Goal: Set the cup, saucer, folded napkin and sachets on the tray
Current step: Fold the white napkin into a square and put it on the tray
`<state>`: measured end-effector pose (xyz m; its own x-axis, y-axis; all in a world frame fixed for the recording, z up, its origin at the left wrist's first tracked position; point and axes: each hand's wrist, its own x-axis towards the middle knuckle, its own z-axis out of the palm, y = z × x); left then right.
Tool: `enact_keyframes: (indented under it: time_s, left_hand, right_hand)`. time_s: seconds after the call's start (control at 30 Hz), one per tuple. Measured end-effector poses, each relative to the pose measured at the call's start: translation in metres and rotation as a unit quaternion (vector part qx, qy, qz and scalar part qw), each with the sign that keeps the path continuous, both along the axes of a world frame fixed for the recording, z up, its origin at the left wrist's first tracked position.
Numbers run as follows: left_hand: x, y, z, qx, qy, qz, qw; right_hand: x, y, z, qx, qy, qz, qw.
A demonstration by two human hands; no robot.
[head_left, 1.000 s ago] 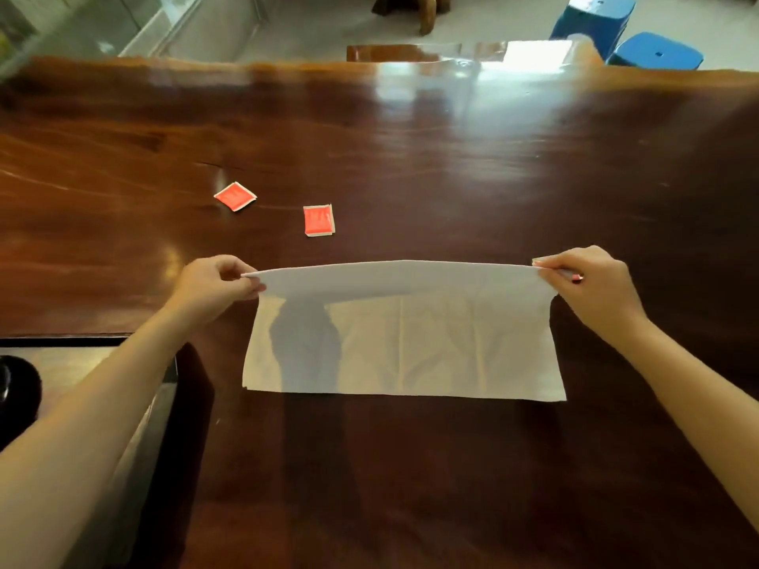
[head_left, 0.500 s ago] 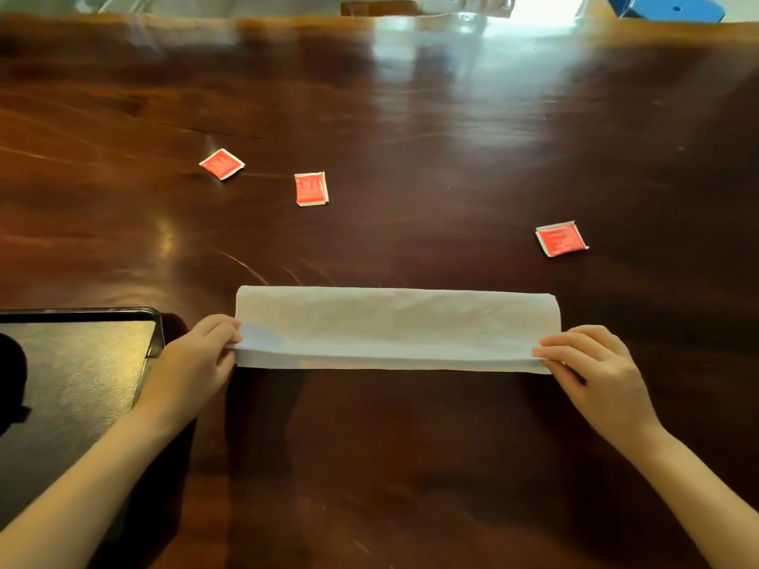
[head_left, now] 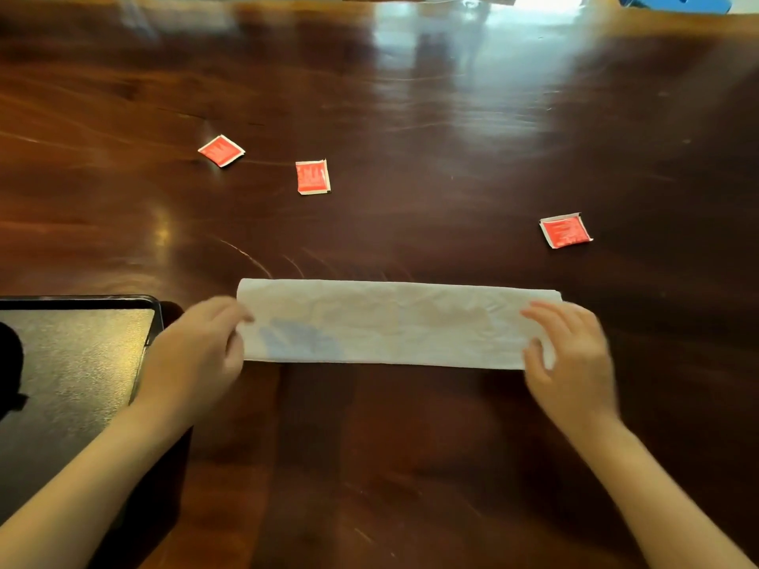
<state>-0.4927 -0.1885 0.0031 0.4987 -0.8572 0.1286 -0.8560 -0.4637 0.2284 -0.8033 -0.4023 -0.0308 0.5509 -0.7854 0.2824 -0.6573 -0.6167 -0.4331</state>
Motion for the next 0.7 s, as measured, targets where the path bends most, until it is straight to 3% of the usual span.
enact_keyframes:
  time_s: [0.07, 0.13, 0.23, 0.3, 0.43, 0.7]
  left_hand:
    - [-0.011, -0.036, -0.007, -0.089, 0.059, 0.043, 0.993]
    - [-0.023, -0.067, -0.027, -0.109, 0.137, 0.070, 0.982]
    - [-0.034, -0.075, -0.069, 0.021, 0.077, 0.101, 0.992]
    - [-0.033, -0.068, -0.085, 0.078, 0.036, 0.115, 0.990]
    - [-0.025, -0.064, -0.086, 0.086, 0.026, 0.125, 0.988]
    - [-0.018, -0.055, -0.082, 0.116, 0.003, 0.120, 0.986]
  right_hand:
    - [0.066, 0.019, -0.001, 0.049, -0.039, 0.015, 0.998]
    - [0.130, 0.044, -0.010, 0.086, 0.025, 0.077, 0.993]
    - [0.171, 0.065, -0.038, 0.085, 0.173, 0.122, 0.974]
    - [0.168, 0.065, -0.047, 0.059, 0.205, 0.120, 0.970]
    - [0.146, 0.052, -0.044, 0.054, 0.224, 0.138, 0.963]
    - [0.063, 0.002, -0.047, 0.064, 0.246, 0.051, 0.966]
